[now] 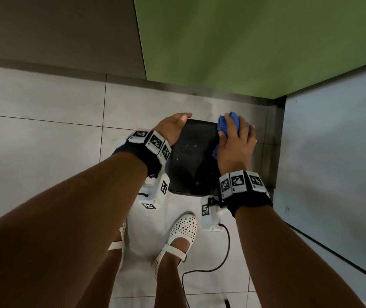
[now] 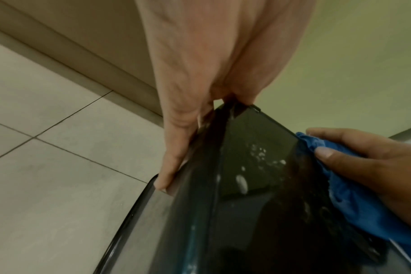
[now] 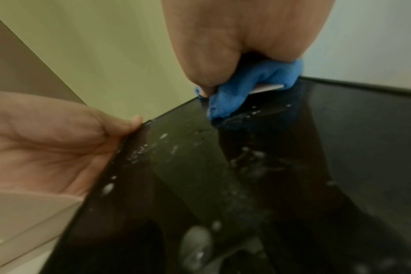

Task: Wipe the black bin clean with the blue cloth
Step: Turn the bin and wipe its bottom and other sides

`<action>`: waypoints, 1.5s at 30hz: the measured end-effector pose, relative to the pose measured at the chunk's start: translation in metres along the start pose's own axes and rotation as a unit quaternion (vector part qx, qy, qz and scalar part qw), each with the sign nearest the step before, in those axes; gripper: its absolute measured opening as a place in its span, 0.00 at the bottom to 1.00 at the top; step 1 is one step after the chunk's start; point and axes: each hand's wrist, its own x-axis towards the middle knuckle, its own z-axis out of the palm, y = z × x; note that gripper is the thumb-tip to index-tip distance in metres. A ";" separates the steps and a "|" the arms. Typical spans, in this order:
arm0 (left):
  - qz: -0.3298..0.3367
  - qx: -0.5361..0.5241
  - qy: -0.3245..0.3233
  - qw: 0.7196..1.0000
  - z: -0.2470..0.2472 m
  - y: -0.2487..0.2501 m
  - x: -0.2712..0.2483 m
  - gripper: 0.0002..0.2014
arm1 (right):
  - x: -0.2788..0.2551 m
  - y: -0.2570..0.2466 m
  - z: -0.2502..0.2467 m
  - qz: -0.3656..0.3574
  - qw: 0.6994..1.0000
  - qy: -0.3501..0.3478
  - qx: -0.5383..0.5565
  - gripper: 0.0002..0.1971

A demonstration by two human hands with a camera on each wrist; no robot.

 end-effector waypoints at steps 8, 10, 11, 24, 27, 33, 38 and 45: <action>-0.016 -0.037 0.048 0.998 0.007 -0.004 0.001 0.19 | -0.005 -0.057 0.017 -0.106 0.992 -0.063 0.008 0.28; -0.014 -0.033 0.067 0.997 0.008 -0.004 0.000 0.19 | -0.005 -0.049 0.016 -0.103 0.993 -0.063 -0.007 0.27; -0.014 -0.029 0.076 0.997 0.008 -0.003 0.000 0.19 | -0.003 -0.042 0.013 -0.092 0.994 -0.061 -0.014 0.26; -0.062 -0.130 0.052 0.988 0.012 -0.011 -0.015 0.19 | 0.012 0.003 -0.012 0.129 0.986 -0.019 0.107 0.28; -0.123 -0.246 0.043 0.961 0.022 -0.026 -0.031 0.17 | 0.027 -0.002 -0.017 0.035 0.995 -0.066 0.064 0.32; -0.123 -0.120 0.126 0.977 0.032 -0.061 -0.034 0.09 | 0.030 -0.024 -0.010 -0.139 0.981 -0.126 0.058 0.25; -0.027 0.000 0.064 0.998 0.038 -0.039 -0.008 0.24 | 0.034 -0.032 -0.009 -0.128 0.979 -0.159 0.009 0.25; -0.009 -0.028 0.099 0.995 0.042 -0.039 -0.001 0.23 | 0.034 -0.034 -0.007 -0.112 0.983 -0.127 0.074 0.20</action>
